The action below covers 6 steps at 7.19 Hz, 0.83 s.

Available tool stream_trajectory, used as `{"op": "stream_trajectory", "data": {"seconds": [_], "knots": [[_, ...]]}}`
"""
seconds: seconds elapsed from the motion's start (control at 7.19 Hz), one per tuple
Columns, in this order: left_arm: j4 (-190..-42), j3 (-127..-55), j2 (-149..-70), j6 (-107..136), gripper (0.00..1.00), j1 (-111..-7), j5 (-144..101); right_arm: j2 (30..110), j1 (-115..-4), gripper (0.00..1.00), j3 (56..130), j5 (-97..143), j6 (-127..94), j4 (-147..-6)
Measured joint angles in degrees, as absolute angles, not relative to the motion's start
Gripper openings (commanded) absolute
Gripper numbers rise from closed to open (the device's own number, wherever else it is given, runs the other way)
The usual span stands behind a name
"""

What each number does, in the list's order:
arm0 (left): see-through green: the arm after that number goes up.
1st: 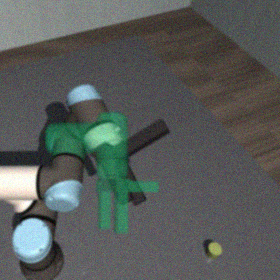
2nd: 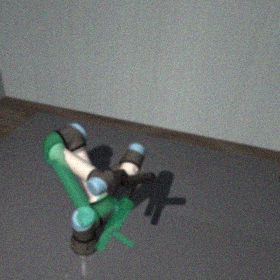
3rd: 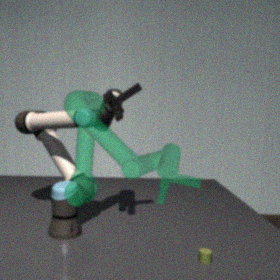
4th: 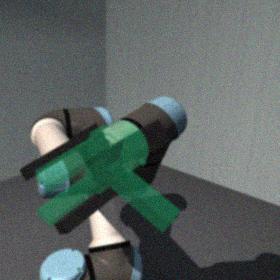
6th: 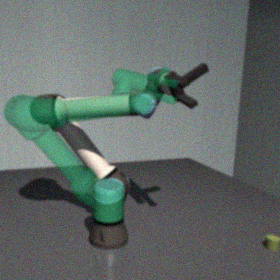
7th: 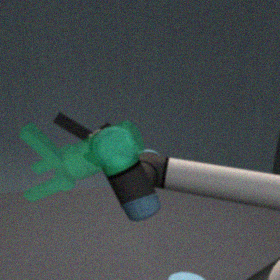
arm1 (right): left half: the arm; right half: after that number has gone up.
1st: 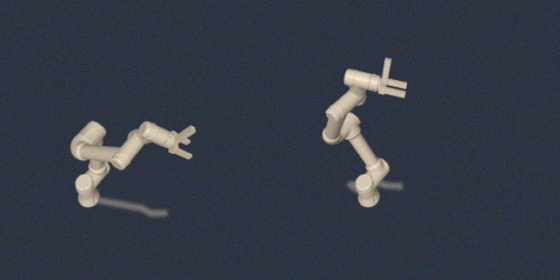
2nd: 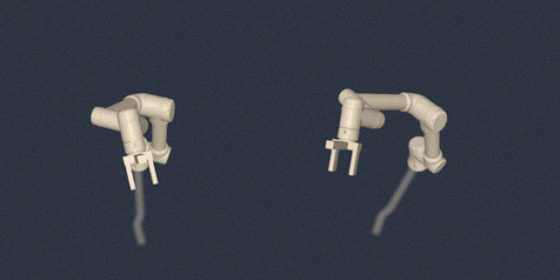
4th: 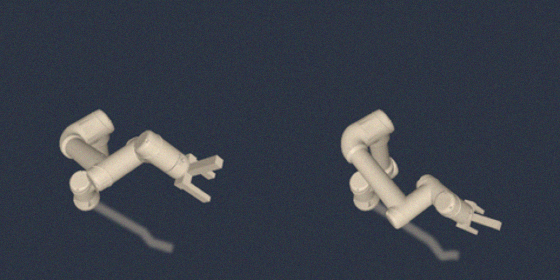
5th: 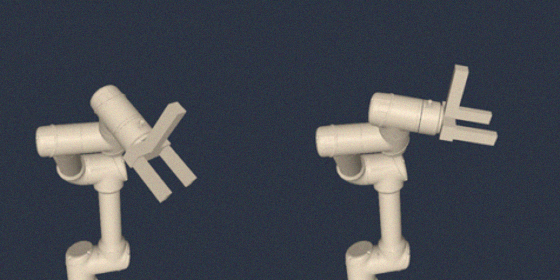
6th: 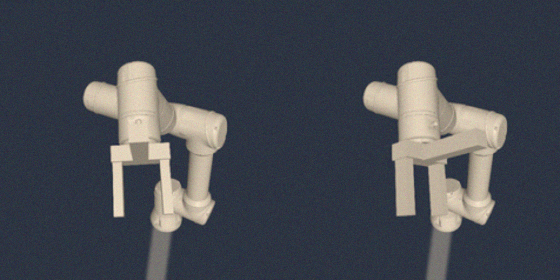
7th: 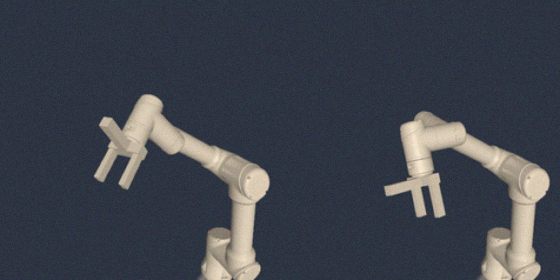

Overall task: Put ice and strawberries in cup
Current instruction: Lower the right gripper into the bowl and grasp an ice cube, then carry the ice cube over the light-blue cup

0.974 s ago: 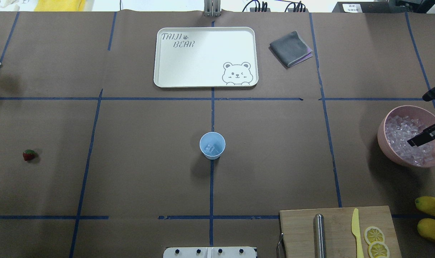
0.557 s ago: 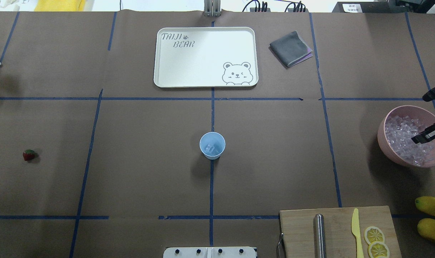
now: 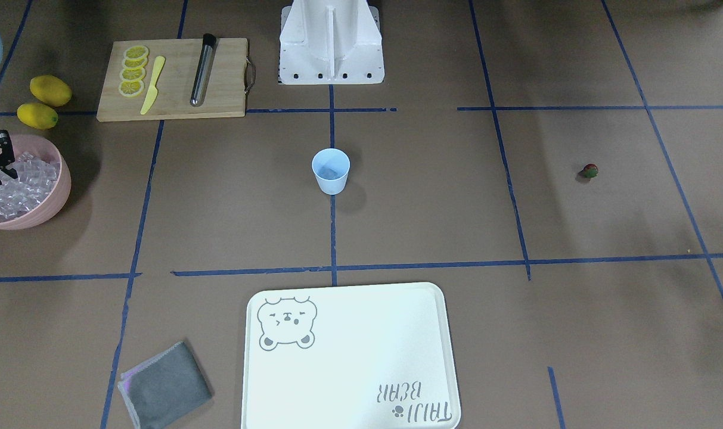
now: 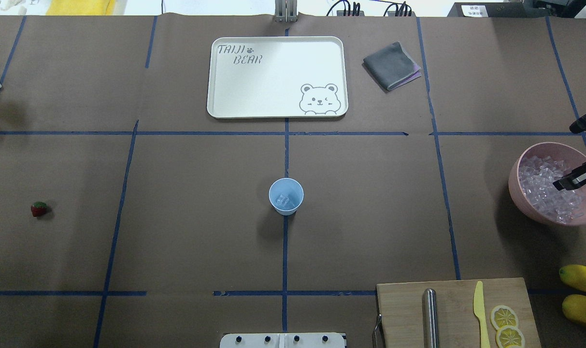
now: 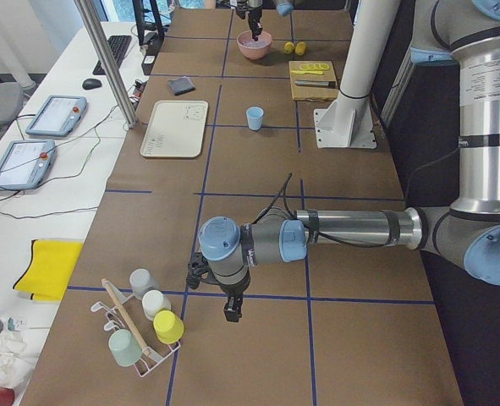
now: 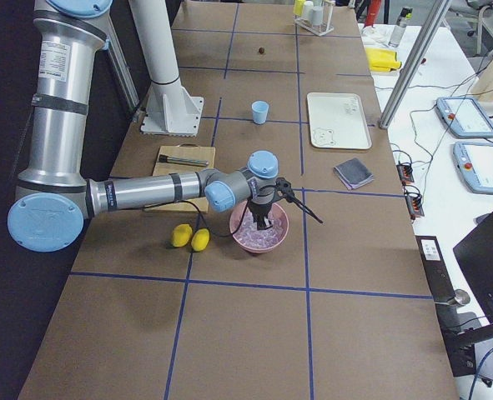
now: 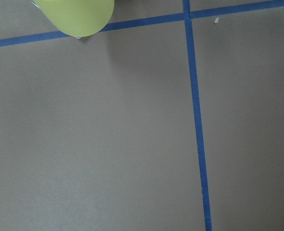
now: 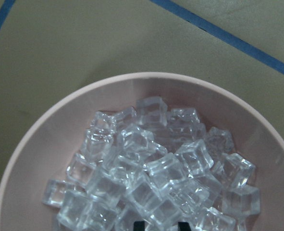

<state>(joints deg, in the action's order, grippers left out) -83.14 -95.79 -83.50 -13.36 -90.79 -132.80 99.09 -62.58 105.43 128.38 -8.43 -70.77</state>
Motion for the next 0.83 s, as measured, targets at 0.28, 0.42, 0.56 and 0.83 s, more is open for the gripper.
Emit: {"op": "stream_trajectory", "data": {"seconds": [0.28, 0.42, 0.56, 0.83], "knots": [[-83.1, -95.7, -83.5, -13.4, 1.00, -90.8, -132.8, 98.4, -65.1, 0.09, 109.8, 129.1, -9.1, -74.7], [-83.1, -95.7, -83.5, -13.4, 1.00, -90.8, -132.8, 97.5, -65.9, 0.08, 113.6, 129.2, -10.2, -80.0], [-83.1, -95.8, -83.5, -13.4, 1.00, -90.8, -132.8, 96.1, -66.4, 0.08, 117.4, 129.3, -13.7, -85.4], [-83.0, -95.9, -83.5, -13.4, 1.00, -90.8, -132.8, 91.9, -66.3, 0.08, 121.4, 129.2, -27.1, -89.7]]}}
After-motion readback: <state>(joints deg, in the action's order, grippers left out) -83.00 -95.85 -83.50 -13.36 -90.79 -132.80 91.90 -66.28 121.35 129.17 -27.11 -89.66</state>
